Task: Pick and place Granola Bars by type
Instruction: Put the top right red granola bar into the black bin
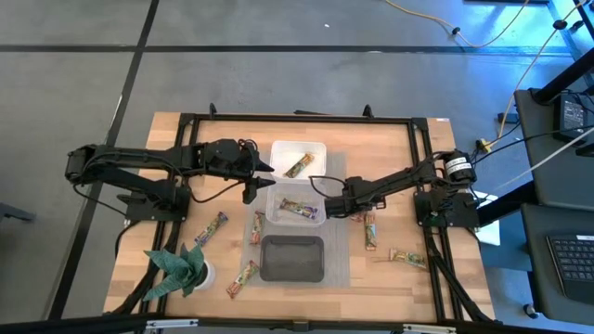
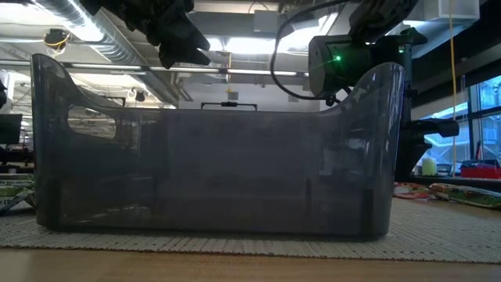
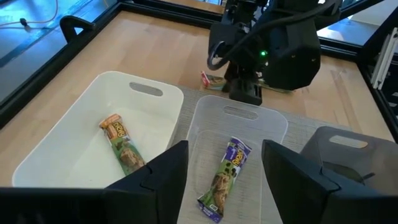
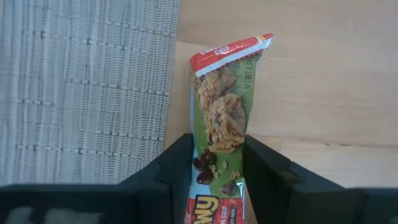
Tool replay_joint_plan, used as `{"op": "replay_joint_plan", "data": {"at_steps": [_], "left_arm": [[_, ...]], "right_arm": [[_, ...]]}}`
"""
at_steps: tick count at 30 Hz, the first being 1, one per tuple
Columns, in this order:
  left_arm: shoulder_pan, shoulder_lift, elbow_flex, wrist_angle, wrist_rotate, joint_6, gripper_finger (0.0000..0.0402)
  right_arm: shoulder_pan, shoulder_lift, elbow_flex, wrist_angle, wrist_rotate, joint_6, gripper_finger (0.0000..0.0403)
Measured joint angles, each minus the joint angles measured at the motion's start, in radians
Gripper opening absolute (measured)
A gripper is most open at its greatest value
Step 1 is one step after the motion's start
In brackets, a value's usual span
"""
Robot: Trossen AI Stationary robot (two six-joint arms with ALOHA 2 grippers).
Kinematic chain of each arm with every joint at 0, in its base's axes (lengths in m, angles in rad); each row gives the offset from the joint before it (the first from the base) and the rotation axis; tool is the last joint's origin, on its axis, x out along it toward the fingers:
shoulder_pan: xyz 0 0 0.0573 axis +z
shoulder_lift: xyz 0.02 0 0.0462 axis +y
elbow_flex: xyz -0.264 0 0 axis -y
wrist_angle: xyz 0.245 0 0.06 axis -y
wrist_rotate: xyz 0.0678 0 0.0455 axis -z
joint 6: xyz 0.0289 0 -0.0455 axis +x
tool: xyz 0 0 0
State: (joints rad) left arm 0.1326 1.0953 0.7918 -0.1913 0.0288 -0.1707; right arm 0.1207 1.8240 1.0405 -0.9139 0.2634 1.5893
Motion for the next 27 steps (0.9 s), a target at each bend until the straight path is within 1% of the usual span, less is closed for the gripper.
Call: {"op": "replay_joint_plan", "data": {"at_steps": [6, 9, 11, 14, 18, 21, 24, 27], "left_arm": [[0.0, 0.0, 0.0, 0.0, -0.001, 0.0, 0.0195], [0.0, 0.0, 0.0, 0.0, -0.001, 0.0, 0.0196], [0.0, 0.0, 0.0, 0.0, -0.002, 0.0, 0.0197], [0.0, 0.0, 0.0, 0.0, -0.003, 0.0, 0.0197], [0.0, 0.0, 0.0, 0.0, -0.003, 0.0, 0.0195], [0.0, 0.0, 0.0, 0.0, -0.003, 0.0, 0.0197], [0.0, 0.0, 0.0, 0.0, -0.003, 0.0, 0.0198], [0.0, 0.0, 0.0, 0.0, -0.003, 0.0, 0.0195]], "right_arm": [[0.0, 0.0, 0.046, -0.048, -0.004, -0.087, 0.0133], [0.0, 0.0, 0.088, -0.104, 0.003, -0.13, 0.0133], [0.0, 0.0, 0.13, -0.17, 0.011, -0.141, 0.0133], [0.003, 0.0, 0.212, -0.327, 0.045, -0.163, 0.0133], [0.006, 0.0, 0.352, -0.54, 0.098, -0.186, 0.0133], [0.017, 0.0, 0.47, -0.636, 0.141, -0.225, 0.0133], [0.038, 0.0, 0.578, -0.628, 0.16, -0.354, 0.0133], [0.069, -0.001, 0.663, -0.54, 0.161, -0.527, 0.0133]]}}
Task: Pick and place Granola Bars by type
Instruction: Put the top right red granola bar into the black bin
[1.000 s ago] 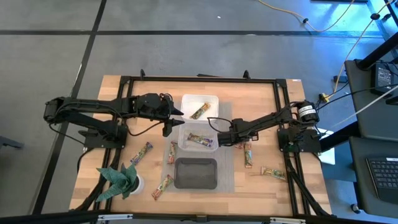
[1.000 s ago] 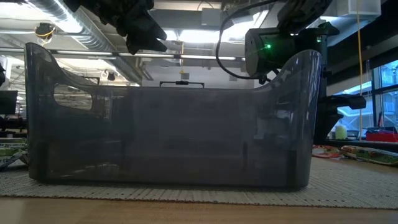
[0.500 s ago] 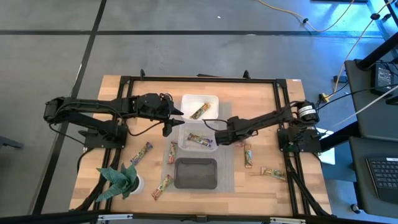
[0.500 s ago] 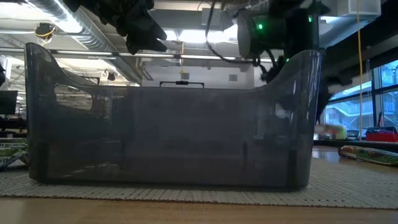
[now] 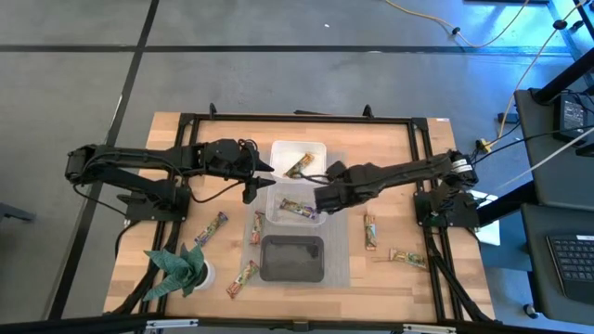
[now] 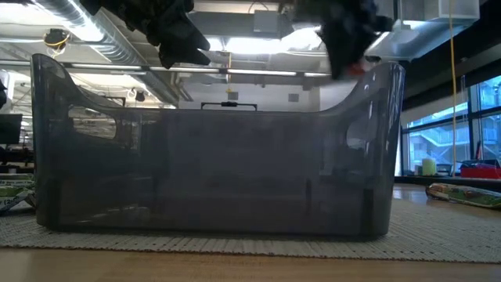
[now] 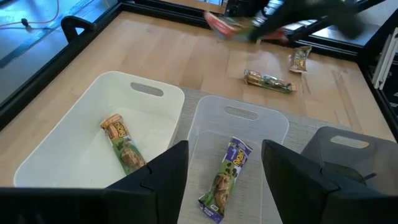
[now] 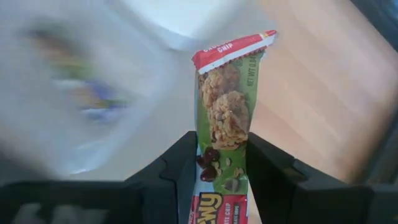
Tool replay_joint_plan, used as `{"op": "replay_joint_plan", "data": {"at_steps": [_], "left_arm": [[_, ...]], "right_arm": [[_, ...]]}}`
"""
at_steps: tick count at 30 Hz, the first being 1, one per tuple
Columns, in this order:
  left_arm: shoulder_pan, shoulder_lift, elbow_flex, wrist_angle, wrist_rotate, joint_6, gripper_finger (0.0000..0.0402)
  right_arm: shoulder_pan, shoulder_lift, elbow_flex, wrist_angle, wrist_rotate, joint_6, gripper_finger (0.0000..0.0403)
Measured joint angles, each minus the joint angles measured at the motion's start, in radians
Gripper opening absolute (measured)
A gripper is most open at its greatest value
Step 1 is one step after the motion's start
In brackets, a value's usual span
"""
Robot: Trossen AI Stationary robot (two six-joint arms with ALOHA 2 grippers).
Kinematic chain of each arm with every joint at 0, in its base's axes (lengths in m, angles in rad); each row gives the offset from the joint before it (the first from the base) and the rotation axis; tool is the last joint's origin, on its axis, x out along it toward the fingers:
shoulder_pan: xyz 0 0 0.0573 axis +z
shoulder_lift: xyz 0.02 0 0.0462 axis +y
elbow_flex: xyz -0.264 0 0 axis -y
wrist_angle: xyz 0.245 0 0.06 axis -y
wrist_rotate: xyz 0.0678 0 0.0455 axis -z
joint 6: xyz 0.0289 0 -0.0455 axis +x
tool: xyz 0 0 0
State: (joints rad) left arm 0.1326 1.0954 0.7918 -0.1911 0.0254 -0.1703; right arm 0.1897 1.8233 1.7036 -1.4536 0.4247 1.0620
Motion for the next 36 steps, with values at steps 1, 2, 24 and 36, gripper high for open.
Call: {"op": "replay_joint_plan", "data": {"at_steps": [1, 2, 24, 36], "left_arm": [[0.0, 0.0, 0.0, 0.0, 0.0, 0.0, 0.0195], [0.0, 0.0, 0.0, 0.0, 0.0, 0.0, 0.0195], [0.0, 0.0, 0.0, 0.008, 0.0, 0.0, 0.0194], [0.0, 0.0, 0.0, 0.008, -0.003, -0.001, 0.0195]], "right_arm": [[0.011, 0.0, 0.02, 0.048, -0.002, -0.054, 0.0133], [0.023, 0.0, 0.037, 0.101, -0.005, -0.104, 0.0133], [0.176, 0.116, 0.042, 0.768, -0.115, -0.654, 0.0133], [0.228, 0.303, 0.041, 0.782, -0.256, -0.673, 0.0133]]}}
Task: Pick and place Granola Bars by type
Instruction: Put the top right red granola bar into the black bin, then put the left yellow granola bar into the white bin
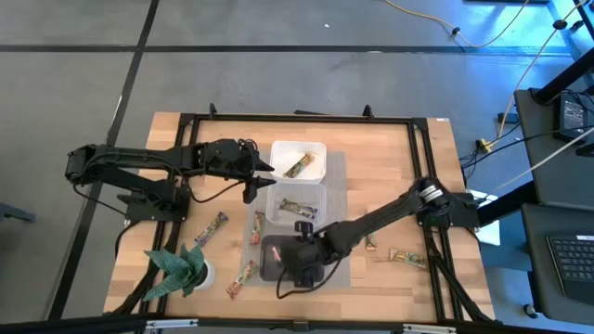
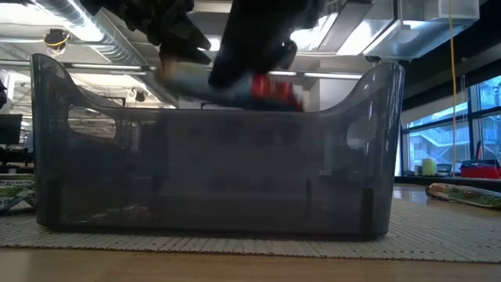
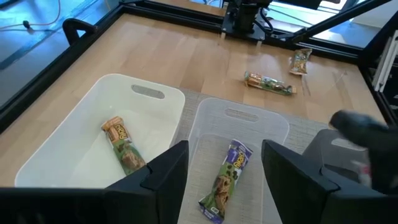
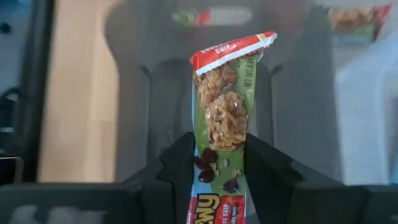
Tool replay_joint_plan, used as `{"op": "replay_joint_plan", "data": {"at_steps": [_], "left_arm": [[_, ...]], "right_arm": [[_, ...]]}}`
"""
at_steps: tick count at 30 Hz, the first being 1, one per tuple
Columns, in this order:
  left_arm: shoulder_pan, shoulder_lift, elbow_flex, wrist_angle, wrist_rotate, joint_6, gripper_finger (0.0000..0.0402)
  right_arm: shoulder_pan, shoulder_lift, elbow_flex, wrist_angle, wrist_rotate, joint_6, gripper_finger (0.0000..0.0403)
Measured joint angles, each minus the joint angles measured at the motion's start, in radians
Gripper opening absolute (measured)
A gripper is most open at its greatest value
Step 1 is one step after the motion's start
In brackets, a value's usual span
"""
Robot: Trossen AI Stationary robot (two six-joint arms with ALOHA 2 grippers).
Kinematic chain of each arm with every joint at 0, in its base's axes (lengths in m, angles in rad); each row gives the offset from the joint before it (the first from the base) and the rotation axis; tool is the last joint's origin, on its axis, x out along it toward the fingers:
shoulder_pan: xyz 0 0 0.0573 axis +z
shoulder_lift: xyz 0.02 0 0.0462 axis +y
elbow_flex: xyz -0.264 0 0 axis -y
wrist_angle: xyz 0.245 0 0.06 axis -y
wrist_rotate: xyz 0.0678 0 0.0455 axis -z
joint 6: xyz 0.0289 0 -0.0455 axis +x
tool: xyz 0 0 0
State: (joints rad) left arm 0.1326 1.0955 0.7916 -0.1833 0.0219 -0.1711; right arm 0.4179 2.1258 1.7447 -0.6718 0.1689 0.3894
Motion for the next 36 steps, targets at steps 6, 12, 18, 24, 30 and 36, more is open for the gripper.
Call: {"op": "replay_joint_plan", "data": {"at_steps": [6, 12, 18, 24, 30, 36], "left_arm": [[0.0, 0.0, 0.0, 0.0, 0.0, 0.0, 0.0197], [0.0, 0.0, 0.0, 0.0, 0.0, -0.001, 0.0195], [0.0, 0.0, 0.0, 0.0, 0.0, -0.001, 0.0197], [0.0, 0.0, 0.0, 0.0, 0.0, 0.0, 0.0196], [0.0, 0.0, 0.0, 0.0, 0.0, 0.0, 0.0196], [0.0, 0.0, 0.0, 0.0, 0.0, -0.001, 0.0196]], "right_arm": [[0.0, 0.071, 0.0, 0.002, -0.012, 0.002, 0.0133], [0.0, 0.099, 0.0, -0.001, -0.077, 0.002, 0.0133], [0.0, 0.099, 0.0, 0.002, -0.068, 0.048, 0.0139], [0.0, 0.099, 0.0, 0.002, -0.066, 0.053, 0.018], [-0.001, 0.068, 0.032, -0.02, -0.088, 0.105, 0.0214], [0.0, -0.038, 0.129, -0.138, -0.084, 0.133, 0.022]]}}
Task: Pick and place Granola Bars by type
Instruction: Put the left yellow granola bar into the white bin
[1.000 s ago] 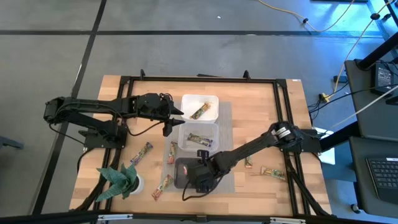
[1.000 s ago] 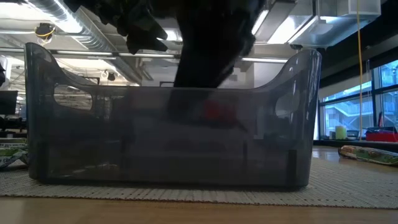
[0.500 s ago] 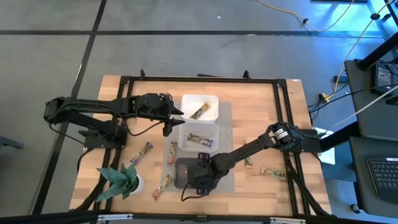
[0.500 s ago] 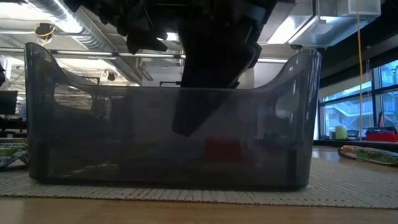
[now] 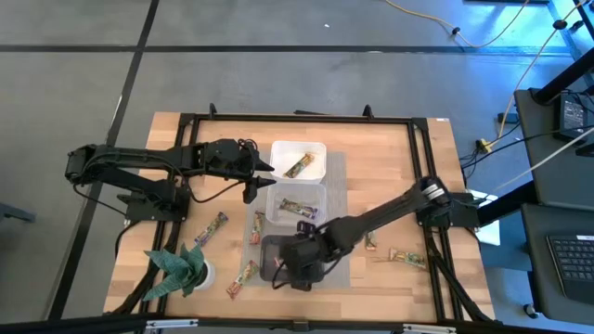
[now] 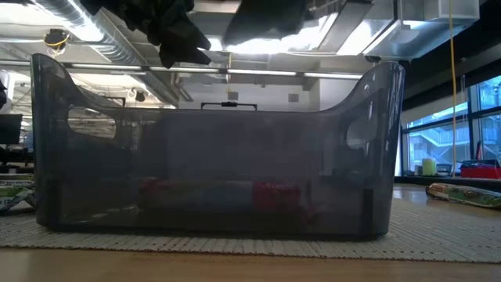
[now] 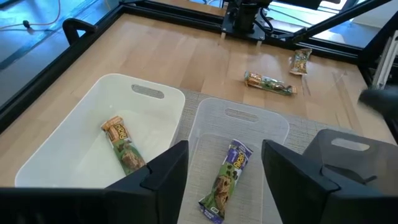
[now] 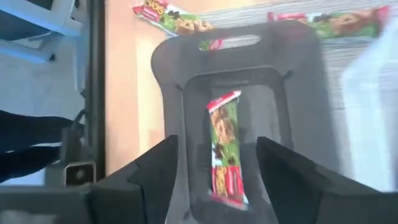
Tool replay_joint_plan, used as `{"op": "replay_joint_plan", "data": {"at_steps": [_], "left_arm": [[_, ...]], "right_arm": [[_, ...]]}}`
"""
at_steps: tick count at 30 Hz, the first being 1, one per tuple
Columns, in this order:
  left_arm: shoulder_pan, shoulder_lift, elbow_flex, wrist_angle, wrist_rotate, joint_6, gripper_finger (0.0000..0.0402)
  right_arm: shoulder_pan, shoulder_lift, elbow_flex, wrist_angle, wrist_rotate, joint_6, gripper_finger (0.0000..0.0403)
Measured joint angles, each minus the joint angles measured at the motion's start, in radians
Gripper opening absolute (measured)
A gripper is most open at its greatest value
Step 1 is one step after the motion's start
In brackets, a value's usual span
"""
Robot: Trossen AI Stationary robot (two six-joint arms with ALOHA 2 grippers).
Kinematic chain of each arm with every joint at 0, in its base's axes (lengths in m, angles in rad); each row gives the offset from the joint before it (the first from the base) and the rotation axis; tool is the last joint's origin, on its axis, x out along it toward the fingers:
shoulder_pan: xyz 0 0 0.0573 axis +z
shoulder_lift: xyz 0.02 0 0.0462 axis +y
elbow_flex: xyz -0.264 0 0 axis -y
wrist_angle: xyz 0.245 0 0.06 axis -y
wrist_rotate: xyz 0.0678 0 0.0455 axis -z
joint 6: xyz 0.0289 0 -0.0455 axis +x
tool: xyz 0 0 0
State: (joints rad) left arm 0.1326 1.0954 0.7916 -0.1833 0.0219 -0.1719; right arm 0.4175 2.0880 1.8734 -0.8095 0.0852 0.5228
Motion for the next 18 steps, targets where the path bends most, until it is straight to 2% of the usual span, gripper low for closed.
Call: {"op": "replay_joint_plan", "data": {"at_steps": [3, 7, 14, 18], "left_arm": [[0.0, 0.0, 0.0, 0.0, 0.0, 0.001, 0.0197], [0.0, 0.0, 0.0, 0.0, 0.0, 0.001, 0.0195], [0.0, 0.0, 0.0, 0.0, 0.0, 0.001, 0.0197], [0.0, 0.0, 0.0, 0.0, 0.0, 0.001, 0.0195]], "right_arm": [[0.01, -0.073, 0.023, -0.166, 0.049, 0.058, 0.022], [0.052, -0.199, 0.019, -0.433, 0.232, 0.333, 0.022], [0.126, -0.274, 0.016, -0.751, 0.275, 0.755, 0.022], [0.152, -0.281, -0.059, -0.723, 0.268, 0.856, 0.022]]}}
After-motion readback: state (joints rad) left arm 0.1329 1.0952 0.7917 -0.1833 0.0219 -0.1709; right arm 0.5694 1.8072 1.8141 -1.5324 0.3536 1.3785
